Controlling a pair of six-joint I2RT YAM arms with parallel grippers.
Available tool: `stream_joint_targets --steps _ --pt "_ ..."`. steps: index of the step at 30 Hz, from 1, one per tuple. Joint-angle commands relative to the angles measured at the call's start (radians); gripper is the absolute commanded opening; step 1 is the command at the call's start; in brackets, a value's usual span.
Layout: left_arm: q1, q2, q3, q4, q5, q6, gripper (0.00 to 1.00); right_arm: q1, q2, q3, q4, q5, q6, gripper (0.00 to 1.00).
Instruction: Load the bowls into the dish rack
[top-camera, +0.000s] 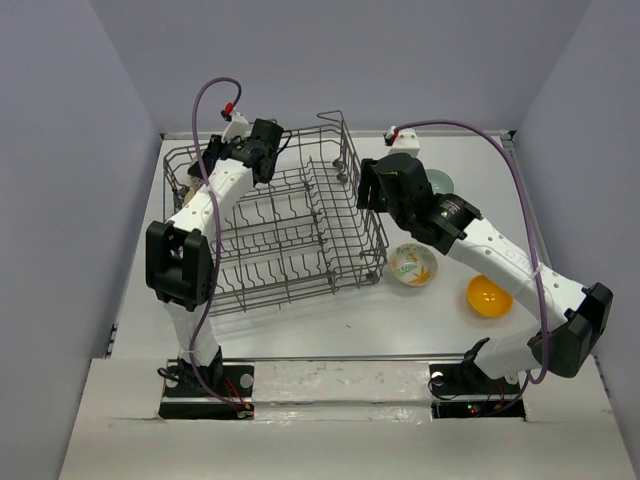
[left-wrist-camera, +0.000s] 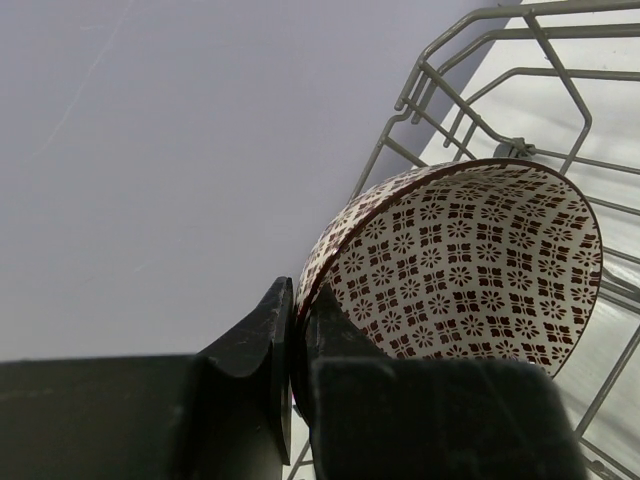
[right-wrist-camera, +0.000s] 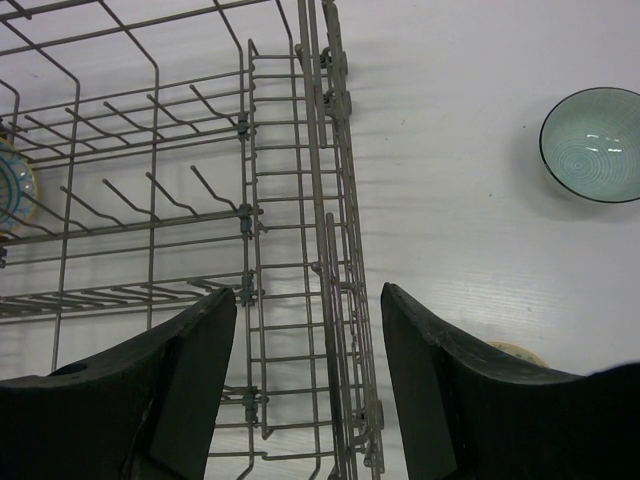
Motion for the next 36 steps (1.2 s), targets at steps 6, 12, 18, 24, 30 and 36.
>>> stream_joint_targets --steps 6,12,18,24,30,36 --pt "-0.002 0.047 0.087 -0.066 -0.148 -0.036 0.0 0.004 -0.03 -0.023 0.063 -0.022 0.009 0.65" --pt "-0.015 0.096 0.116 -0.131 -0.181 -0.068 0.0 0.004 -0.036 -0.026 0.073 -0.031 0.006 0.65" --pt "-0.032 0.165 0.181 -0.204 -0.207 -0.107 0.0 0.004 -0.045 -0.034 0.079 -0.037 0.009 0.65" --pt "-0.047 0.209 0.19 -0.228 -0.224 -0.127 0.0 0.004 -0.051 -0.038 0.082 -0.04 0.007 0.65" --pt "-0.062 0.235 0.193 -0.237 -0.234 -0.134 0.0 0.004 -0.055 -0.037 0.083 -0.04 0.006 0.65" --pt "-0.079 0.262 0.195 -0.237 -0.237 -0.134 0.0 0.004 -0.058 -0.038 0.083 -0.04 0.006 0.65"
